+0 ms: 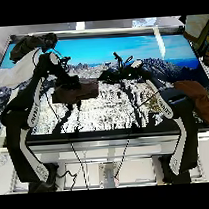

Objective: Fold the shirts.

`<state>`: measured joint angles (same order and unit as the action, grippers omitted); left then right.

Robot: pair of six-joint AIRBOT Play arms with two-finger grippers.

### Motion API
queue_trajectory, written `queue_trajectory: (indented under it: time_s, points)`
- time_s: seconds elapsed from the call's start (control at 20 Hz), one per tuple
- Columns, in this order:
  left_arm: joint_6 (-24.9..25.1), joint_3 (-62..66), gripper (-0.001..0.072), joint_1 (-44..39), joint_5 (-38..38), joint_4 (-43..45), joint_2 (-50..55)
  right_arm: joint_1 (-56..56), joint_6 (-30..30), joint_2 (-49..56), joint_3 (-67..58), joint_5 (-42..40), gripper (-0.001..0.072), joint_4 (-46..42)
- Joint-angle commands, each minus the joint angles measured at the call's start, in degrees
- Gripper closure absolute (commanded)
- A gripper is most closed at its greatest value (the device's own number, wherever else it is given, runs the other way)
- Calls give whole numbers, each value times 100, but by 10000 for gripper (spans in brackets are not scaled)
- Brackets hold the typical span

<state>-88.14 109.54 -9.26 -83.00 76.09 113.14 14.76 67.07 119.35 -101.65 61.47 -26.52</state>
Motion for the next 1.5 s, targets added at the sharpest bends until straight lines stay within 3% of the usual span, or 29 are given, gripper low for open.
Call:
queue_trajectory:
  time_s: [0.0, 0.3, 0.6, 0.9, 1.15, 1.25, 1.4, 1.45]
  points:
    - [-11, -2, 267, -2, -37, 153, 33, 26, 446, 166, 20, -15, 168, -713]
    - [-11, -2, 266, -2, 90, 181, 33, 170, 509, 299, 20, -125, 168, -680]
    - [-11, -2, 267, -2, 83, 188, 37, 466, 162, 896, 17, -479, 177, 1572]
    - [15, -2, 267, -2, 42, 201, 164, 568, -393, 903, 13, -393, 178, 2262]
    - [-22, -2, 268, -7, -240, 173, 522, 756, -396, 905, 15, -522, 183, 2308]
    - [-44, -2, 268, -7, -197, 59, 605, 935, -400, 903, 15, -645, 305, 2286]
    - [-42, -2, 268, -7, 7, -85, 614, 1145, -409, 903, 15, -826, 384, 2162]
    - [-42, -2, 268, -7, 57, -85, 614, 1176, -426, 903, 15, -822, 516, 2120]
